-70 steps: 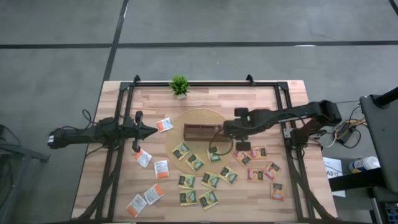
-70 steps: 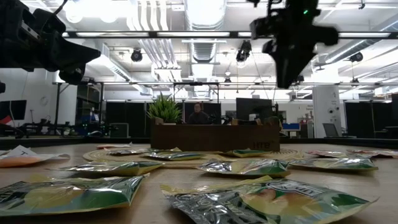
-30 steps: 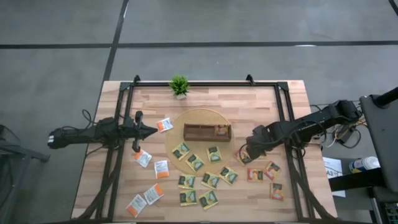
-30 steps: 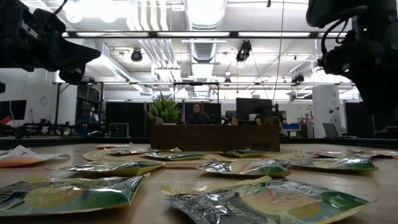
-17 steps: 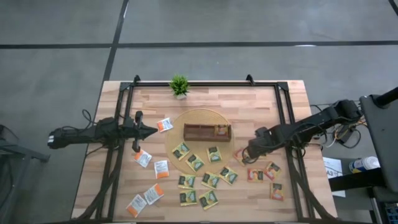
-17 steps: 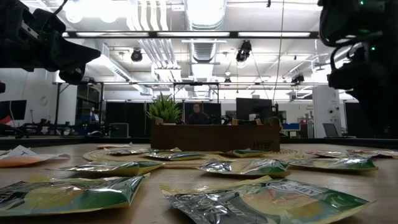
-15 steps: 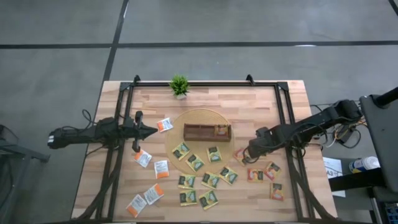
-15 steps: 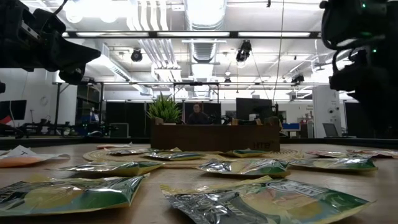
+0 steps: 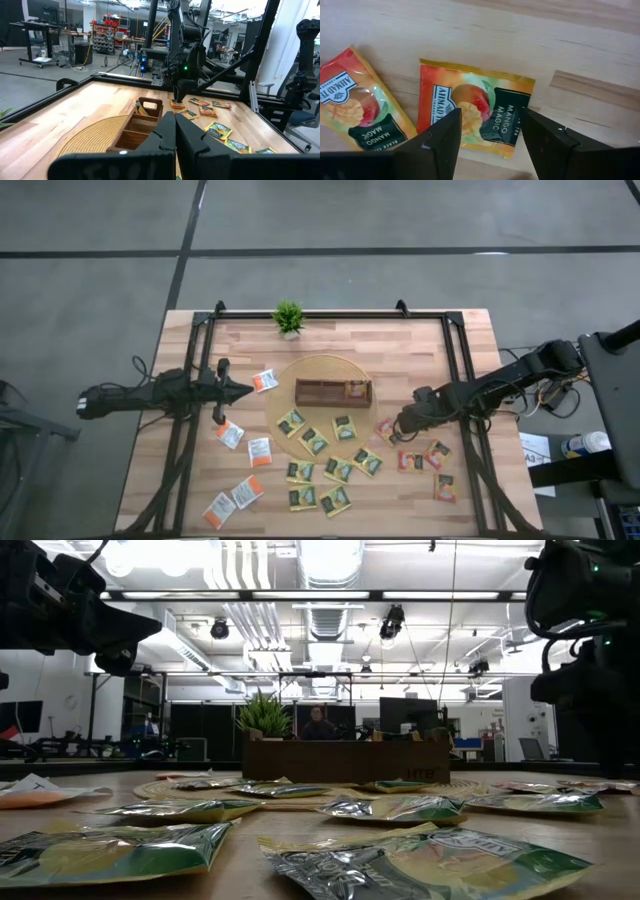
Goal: Pick & Place Tea
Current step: Put the orange tea bag into the right section of the wooden organizer
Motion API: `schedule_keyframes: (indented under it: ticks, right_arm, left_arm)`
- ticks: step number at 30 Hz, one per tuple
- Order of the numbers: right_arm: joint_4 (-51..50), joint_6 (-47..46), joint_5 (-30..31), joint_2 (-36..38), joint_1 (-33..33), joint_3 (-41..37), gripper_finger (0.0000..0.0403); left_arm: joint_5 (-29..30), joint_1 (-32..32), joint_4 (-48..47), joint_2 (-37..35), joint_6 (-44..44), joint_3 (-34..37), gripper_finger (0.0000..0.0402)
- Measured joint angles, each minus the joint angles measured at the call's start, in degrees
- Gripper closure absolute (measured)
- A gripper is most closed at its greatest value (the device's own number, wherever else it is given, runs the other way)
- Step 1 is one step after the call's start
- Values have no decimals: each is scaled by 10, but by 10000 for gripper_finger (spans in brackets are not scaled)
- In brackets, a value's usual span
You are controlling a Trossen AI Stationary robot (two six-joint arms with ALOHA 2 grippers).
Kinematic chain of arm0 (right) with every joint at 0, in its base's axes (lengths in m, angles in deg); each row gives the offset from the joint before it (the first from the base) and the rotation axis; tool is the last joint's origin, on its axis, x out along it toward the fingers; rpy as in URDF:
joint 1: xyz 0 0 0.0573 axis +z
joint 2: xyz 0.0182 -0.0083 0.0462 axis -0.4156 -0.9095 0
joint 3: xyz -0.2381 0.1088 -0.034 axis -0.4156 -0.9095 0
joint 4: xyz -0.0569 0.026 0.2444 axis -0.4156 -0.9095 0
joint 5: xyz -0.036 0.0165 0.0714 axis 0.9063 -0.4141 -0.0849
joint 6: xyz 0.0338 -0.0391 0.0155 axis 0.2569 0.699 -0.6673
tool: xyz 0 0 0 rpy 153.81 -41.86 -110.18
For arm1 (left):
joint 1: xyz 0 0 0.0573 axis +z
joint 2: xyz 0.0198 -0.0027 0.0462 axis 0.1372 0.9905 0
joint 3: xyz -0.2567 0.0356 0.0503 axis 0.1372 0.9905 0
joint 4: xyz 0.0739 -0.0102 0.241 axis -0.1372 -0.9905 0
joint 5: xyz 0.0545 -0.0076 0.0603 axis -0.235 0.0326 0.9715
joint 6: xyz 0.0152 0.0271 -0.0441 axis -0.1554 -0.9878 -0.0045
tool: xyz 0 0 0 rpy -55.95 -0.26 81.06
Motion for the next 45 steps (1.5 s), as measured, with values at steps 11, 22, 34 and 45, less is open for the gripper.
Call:
schedule_keyframes:
  ticks: [11, 22, 34, 45]
  right_arm:
    - [-1, 2, -2, 1, 0, 6, 204]
    - [-6, -8, -2, 1, 0, -7, 204]
    - [-2, -14, -1, 2, 0, -24, 206]
    - [0, -2, 5, 1, 0, -24, 297]
  left_arm:
    - [0, 0, 0, 0, 0, 0, 402]
    - [0, 0, 0, 0, 0, 0, 402]
    - [0, 0, 0, 0, 0, 0, 402]
    - [0, 0, 0, 0, 0, 0, 402]
